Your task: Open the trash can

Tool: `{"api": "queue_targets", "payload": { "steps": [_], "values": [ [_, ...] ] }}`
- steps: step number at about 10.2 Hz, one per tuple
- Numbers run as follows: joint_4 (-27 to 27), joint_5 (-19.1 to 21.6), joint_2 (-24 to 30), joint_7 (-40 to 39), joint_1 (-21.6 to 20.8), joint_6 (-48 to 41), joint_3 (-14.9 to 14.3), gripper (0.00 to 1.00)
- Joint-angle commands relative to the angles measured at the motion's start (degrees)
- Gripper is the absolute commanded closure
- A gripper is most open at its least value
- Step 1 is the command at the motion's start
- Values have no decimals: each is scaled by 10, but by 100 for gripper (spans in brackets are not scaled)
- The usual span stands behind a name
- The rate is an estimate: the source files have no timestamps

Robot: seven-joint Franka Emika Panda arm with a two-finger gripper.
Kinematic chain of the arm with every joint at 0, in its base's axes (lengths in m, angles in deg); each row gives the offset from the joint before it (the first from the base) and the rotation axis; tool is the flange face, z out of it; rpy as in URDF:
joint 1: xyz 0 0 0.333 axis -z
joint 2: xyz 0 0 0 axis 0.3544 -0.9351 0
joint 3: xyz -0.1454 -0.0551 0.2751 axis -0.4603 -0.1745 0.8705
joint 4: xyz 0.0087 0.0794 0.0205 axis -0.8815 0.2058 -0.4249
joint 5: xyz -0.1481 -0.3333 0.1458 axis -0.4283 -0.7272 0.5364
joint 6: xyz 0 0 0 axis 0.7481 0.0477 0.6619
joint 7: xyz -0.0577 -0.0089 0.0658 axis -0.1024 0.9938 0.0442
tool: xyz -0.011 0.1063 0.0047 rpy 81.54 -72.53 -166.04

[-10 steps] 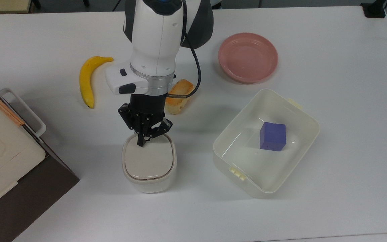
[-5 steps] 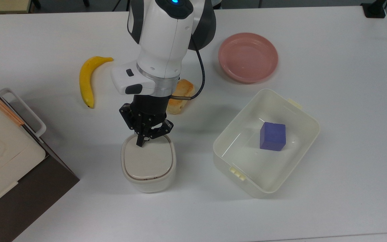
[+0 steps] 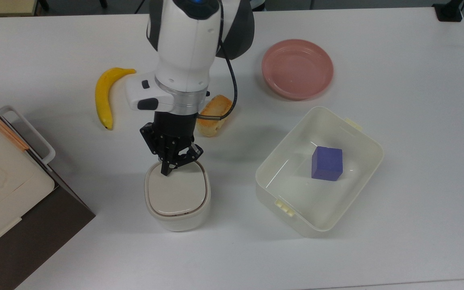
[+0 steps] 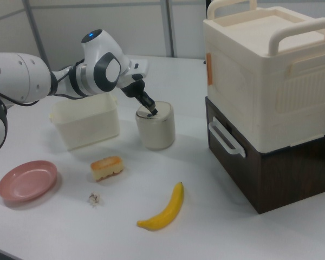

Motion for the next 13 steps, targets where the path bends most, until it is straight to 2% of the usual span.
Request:
{"api": "queue_targets", "payload": {
  "steps": [1,6,8,10,13],
  "values": [
    [6,33,36,11,2,-44,0,100],
    [-4,50,96,6,3,-124,0,100],
    [-4,76,126,-44,8,-176,-1,100],
    [-3,124,157,-103,24,-223,-1,100],
    [-2,138,192,-163,34,-286,-2,100]
  ]
}}
